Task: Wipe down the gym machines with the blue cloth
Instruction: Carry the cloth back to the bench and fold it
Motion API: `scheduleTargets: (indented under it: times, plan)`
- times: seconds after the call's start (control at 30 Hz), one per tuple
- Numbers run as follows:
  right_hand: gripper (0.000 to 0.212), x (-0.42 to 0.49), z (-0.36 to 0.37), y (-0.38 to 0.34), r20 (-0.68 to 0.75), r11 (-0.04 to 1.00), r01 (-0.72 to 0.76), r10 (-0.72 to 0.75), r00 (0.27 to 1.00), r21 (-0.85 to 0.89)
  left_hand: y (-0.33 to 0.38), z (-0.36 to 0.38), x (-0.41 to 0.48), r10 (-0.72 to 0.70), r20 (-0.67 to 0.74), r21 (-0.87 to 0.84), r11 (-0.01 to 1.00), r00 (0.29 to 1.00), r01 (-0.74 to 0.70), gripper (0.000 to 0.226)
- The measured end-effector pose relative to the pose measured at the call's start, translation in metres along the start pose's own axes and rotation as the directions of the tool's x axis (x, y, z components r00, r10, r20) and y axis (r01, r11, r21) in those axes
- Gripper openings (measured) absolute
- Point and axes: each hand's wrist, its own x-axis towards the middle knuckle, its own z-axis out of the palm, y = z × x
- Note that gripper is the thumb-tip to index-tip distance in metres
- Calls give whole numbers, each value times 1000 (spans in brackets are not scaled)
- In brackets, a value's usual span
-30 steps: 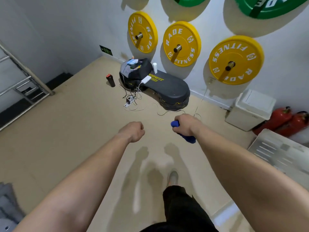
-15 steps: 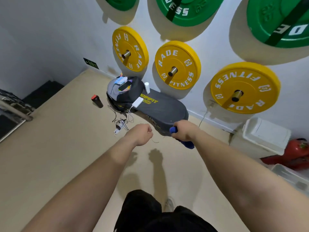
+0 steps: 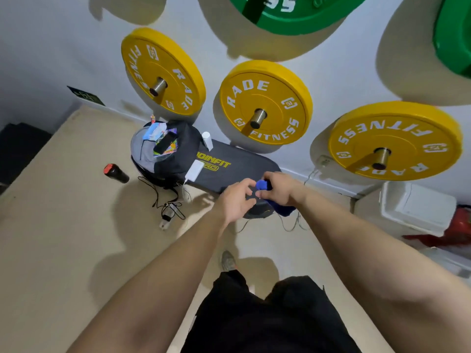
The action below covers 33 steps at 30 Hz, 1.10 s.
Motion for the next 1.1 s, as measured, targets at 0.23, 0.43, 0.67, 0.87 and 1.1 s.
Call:
scheduleTargets:
  times: [0.23,0.43,0.67,0.87,1.1]
  plan:
    - [37,73,-21,-7,21,990,85,-88,996,117,-25,-37,67,30,-85,-214,976,996,-47,25]
    - [37,124,2,15,104,957,134,-165,981,257,-56,-16,116,-6,-131,-219,976,991,-23,10]
    - [30,188,51,75,94,950,137,-169,981,280,-112,26,169,-87,-142,-129,989,986,69,18]
    - [23,239,111,126,67,934,-32,8,998,357,-176,88,214,-125,-163,109,984,979,144,20]
    - [12,273,167,173,135,969,-76,45,990,237,-228,148,239,-248,-69,22,968,966,250,22]
